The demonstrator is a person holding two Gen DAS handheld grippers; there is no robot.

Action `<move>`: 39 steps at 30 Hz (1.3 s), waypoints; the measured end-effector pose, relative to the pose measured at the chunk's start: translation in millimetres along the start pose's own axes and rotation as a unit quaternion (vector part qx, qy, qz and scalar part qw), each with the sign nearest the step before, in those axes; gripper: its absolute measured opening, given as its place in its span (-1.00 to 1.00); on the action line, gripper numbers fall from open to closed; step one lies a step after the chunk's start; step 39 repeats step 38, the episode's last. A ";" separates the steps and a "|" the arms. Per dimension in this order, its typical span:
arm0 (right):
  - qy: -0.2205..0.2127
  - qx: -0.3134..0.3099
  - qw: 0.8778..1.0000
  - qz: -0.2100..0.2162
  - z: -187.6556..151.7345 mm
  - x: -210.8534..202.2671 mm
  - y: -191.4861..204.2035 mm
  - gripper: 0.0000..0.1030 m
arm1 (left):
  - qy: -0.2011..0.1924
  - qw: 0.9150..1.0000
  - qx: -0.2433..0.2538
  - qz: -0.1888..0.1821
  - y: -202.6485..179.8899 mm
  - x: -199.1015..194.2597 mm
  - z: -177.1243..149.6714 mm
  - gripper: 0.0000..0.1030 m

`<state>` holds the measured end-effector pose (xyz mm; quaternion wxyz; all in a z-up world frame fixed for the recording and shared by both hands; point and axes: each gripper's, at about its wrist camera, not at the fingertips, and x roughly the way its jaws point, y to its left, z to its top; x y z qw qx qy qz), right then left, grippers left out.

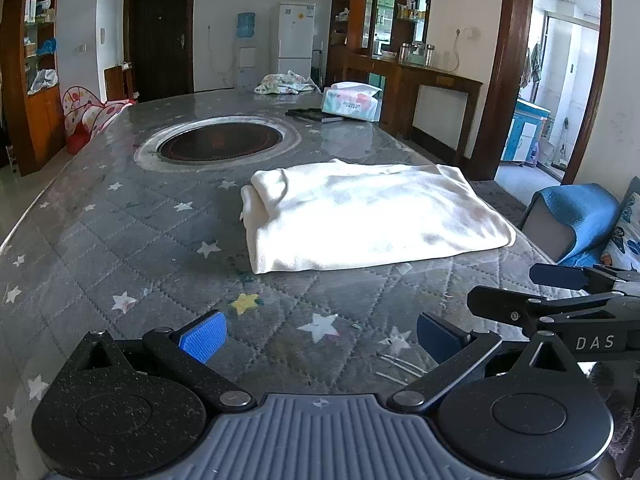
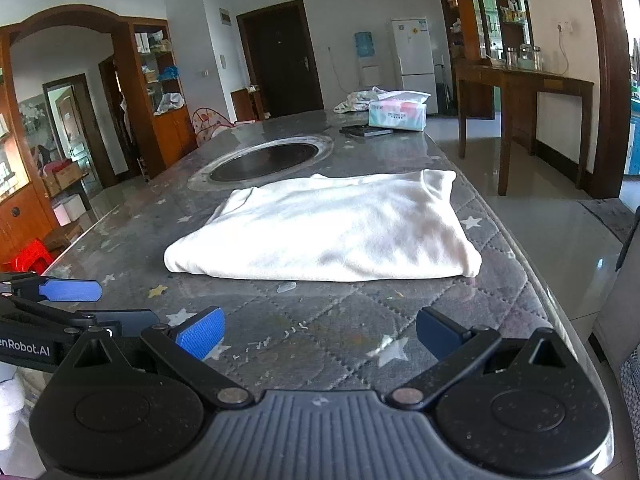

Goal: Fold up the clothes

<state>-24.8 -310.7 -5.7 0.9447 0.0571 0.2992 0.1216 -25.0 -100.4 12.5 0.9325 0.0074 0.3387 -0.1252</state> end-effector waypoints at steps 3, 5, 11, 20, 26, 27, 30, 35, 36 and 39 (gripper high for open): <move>0.001 -0.002 1.000 -0.002 3.4 3.5 0.1 1.00 | 0.003 1.000 -0.001 0.001 2.6 4.2 1.2 1.00; 0.002 -0.003 1.000 -0.004 5.6 5.8 0.3 1.00 | 0.004 1.000 0.001 0.001 4.0 7.0 2.4 1.00; 0.008 -0.002 1.000 -0.005 10.2 14.5 -0.4 1.00 | 0.012 1.000 -0.001 0.004 9.3 17.7 6.9 1.00; 0.012 -0.004 1.000 -0.003 18.3 25.7 -2.1 1.00 | 0.019 1.000 -0.012 0.007 15.7 28.4 12.9 1.00; 0.012 -0.003 1.000 0.000 20.3 30.3 -2.6 1.00 | 0.021 1.000 -0.013 0.012 17.1 31.7 15.5 1.00; 0.012 -0.002 1.000 0.001 20.3 30.7 -2.9 1.00 | 0.022 1.000 -0.012 0.014 17.1 32.4 16.0 1.00; 0.013 -0.001 1.000 0.002 20.5 32.1 -4.1 1.00 | 0.019 1.000 -0.012 0.018 17.1 33.9 17.6 1.00; 0.014 0.001 1.000 0.005 20.8 34.3 -6.1 1.00 | 0.019 1.000 -0.012 0.022 17.5 36.6 20.1 1.00; 0.014 0.001 1.000 0.006 20.8 34.8 -6.4 1.00 | 0.019 1.000 -0.012 0.022 17.5 37.2 20.5 1.00; 0.015 0.001 1.000 0.007 21.2 35.5 -6.9 1.00 | 0.019 1.000 -0.011 0.021 17.4 38.4 21.2 1.00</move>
